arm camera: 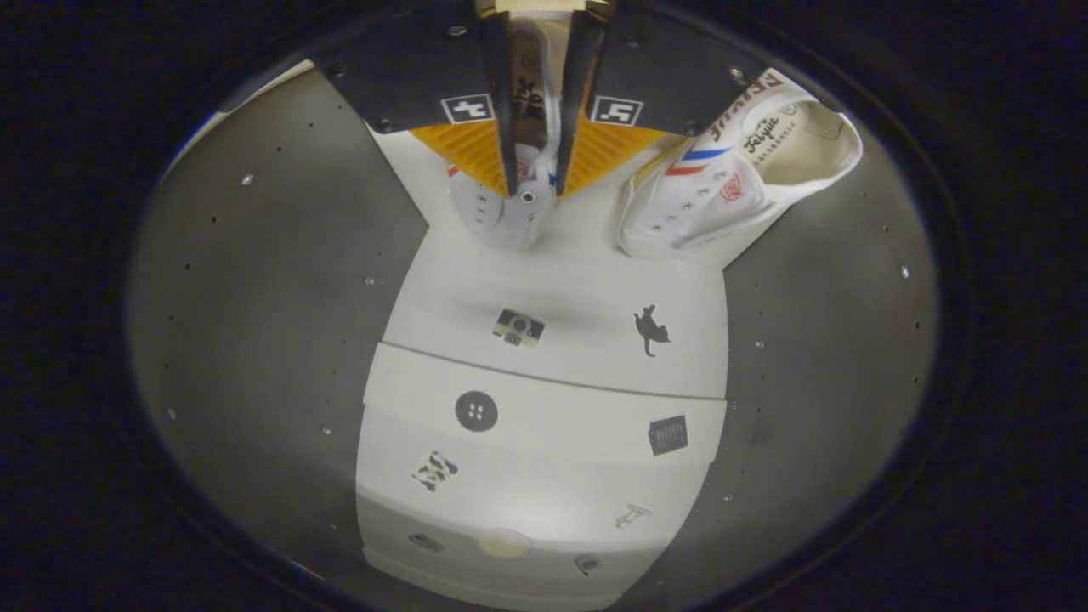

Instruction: Open the shoe cabinet door, grab the shoes and put them into the shoe cabinet, then close the shoe cabinet door.

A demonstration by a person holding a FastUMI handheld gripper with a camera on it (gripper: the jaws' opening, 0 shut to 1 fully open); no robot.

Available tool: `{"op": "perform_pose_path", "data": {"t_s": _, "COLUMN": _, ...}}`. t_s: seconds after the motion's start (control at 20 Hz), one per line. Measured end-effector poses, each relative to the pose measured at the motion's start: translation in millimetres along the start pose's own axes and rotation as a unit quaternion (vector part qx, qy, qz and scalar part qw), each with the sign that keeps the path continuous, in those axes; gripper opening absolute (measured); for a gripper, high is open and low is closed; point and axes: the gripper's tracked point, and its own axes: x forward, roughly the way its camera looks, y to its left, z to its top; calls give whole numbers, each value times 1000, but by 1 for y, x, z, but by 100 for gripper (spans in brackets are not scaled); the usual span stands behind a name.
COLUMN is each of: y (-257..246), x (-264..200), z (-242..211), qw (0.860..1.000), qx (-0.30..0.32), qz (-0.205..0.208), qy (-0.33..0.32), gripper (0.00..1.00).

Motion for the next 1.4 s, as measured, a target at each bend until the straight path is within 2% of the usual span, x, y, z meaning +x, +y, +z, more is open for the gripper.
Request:
{"op": "perform_pose_path", "data": {"t_s": 0.2, "y": -4, "x": -45, "z": 30, "qw": 995, "qx": -52, "qz": -29, "qy": -74, "gripper": 61}}
{"op": "perform_pose_path", "data": {"t_s": 0.4, "y": 1, "x": -105, "z": 44, "qw": 991, "qx": -48, "qz": -21, "qy": -119, "gripper": 100}}
{"op": "perform_pose_path", "data": {"t_s": 0.65, "y": -8, "x": -180, "z": 58, "qw": 991, "qx": -22, "qz": -16, "qy": -129, "gripper": 100}}
{"op": "perform_pose_path", "data": {"t_s": 0.75, "y": -22, "x": -218, "z": 74, "qw": 989, "qx": -23, "qz": -33, "qy": -143, "gripper": 100}}
{"op": "perform_pose_path", "data": {"t_s": 0.95, "y": -25, "x": -305, "z": 111, "qw": 978, "qx": -36, "qz": -46, "qy": -201, "gripper": 100}}
{"op": "perform_pose_path", "data": {"t_s": 1.1, "y": -19, "x": -360, "z": 112, "qw": 976, "qx": -53, "qz": -54, "qy": -204, "gripper": 100}}
{"op": "perform_pose_path", "data": {"t_s": 1.25, "y": -18, "x": -411, "z": 117, "qw": 977, "qx": -28, "qz": -46, "qy": -204, "gripper": 100}}
{"op": "perform_pose_path", "data": {"t_s": 1.4, "y": -28, "x": -457, "z": 126, "qw": 980, "qx": 7, "qz": -14, "qy": -198, "gripper": 100}}
